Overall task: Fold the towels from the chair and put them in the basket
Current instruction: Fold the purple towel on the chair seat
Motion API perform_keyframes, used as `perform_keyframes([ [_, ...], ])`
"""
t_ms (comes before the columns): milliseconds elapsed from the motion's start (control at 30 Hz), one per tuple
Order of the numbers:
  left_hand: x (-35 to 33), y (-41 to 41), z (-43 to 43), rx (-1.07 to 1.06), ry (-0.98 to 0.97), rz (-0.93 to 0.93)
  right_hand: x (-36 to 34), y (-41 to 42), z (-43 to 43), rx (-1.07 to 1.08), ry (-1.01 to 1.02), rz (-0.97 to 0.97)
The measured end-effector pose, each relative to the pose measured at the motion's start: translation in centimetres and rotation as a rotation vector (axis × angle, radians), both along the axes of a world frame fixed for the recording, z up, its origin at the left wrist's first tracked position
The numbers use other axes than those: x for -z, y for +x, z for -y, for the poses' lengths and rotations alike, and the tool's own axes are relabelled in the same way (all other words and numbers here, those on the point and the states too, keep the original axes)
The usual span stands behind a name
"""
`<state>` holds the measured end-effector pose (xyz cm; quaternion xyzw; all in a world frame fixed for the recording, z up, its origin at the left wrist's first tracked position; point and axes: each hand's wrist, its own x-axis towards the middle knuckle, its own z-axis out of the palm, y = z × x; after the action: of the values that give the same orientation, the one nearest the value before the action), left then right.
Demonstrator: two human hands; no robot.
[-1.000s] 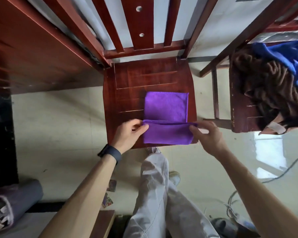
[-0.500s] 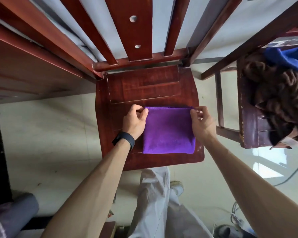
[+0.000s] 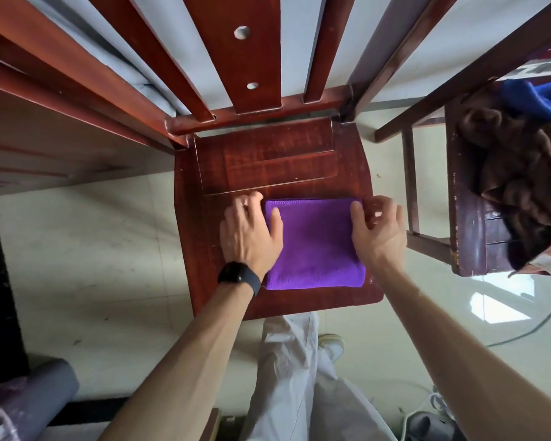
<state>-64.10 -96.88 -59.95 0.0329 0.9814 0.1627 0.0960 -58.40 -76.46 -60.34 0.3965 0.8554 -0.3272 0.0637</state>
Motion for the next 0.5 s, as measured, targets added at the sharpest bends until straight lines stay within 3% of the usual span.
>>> perform_keyframes([
  [67,0.3,2.0,0.0,0.216,-0.003,-0.123,-0.8,1.7,1.5,-0.142,0.194,-0.133],
  [133,0.8,3.3,-0.3,0.373,-0.008,-0.066,-0.7,3.3,3.0,-0.355,0.301,-0.163],
  [233,1.9,3.7,-0.4,0.450,-0.079,0.049,0.7,4.5,3.6,-0.580,0.303,-0.063],
  [333,3.3,3.1,0.6,0.455,-0.119,0.047,2.4,4.5,2.6,-0.660,0.292,0.019],
  [500,5.1,2.6,1.3,0.472,-0.121,0.028,4.5,5.0,2.2,-0.639,0.329,-0.033],
])
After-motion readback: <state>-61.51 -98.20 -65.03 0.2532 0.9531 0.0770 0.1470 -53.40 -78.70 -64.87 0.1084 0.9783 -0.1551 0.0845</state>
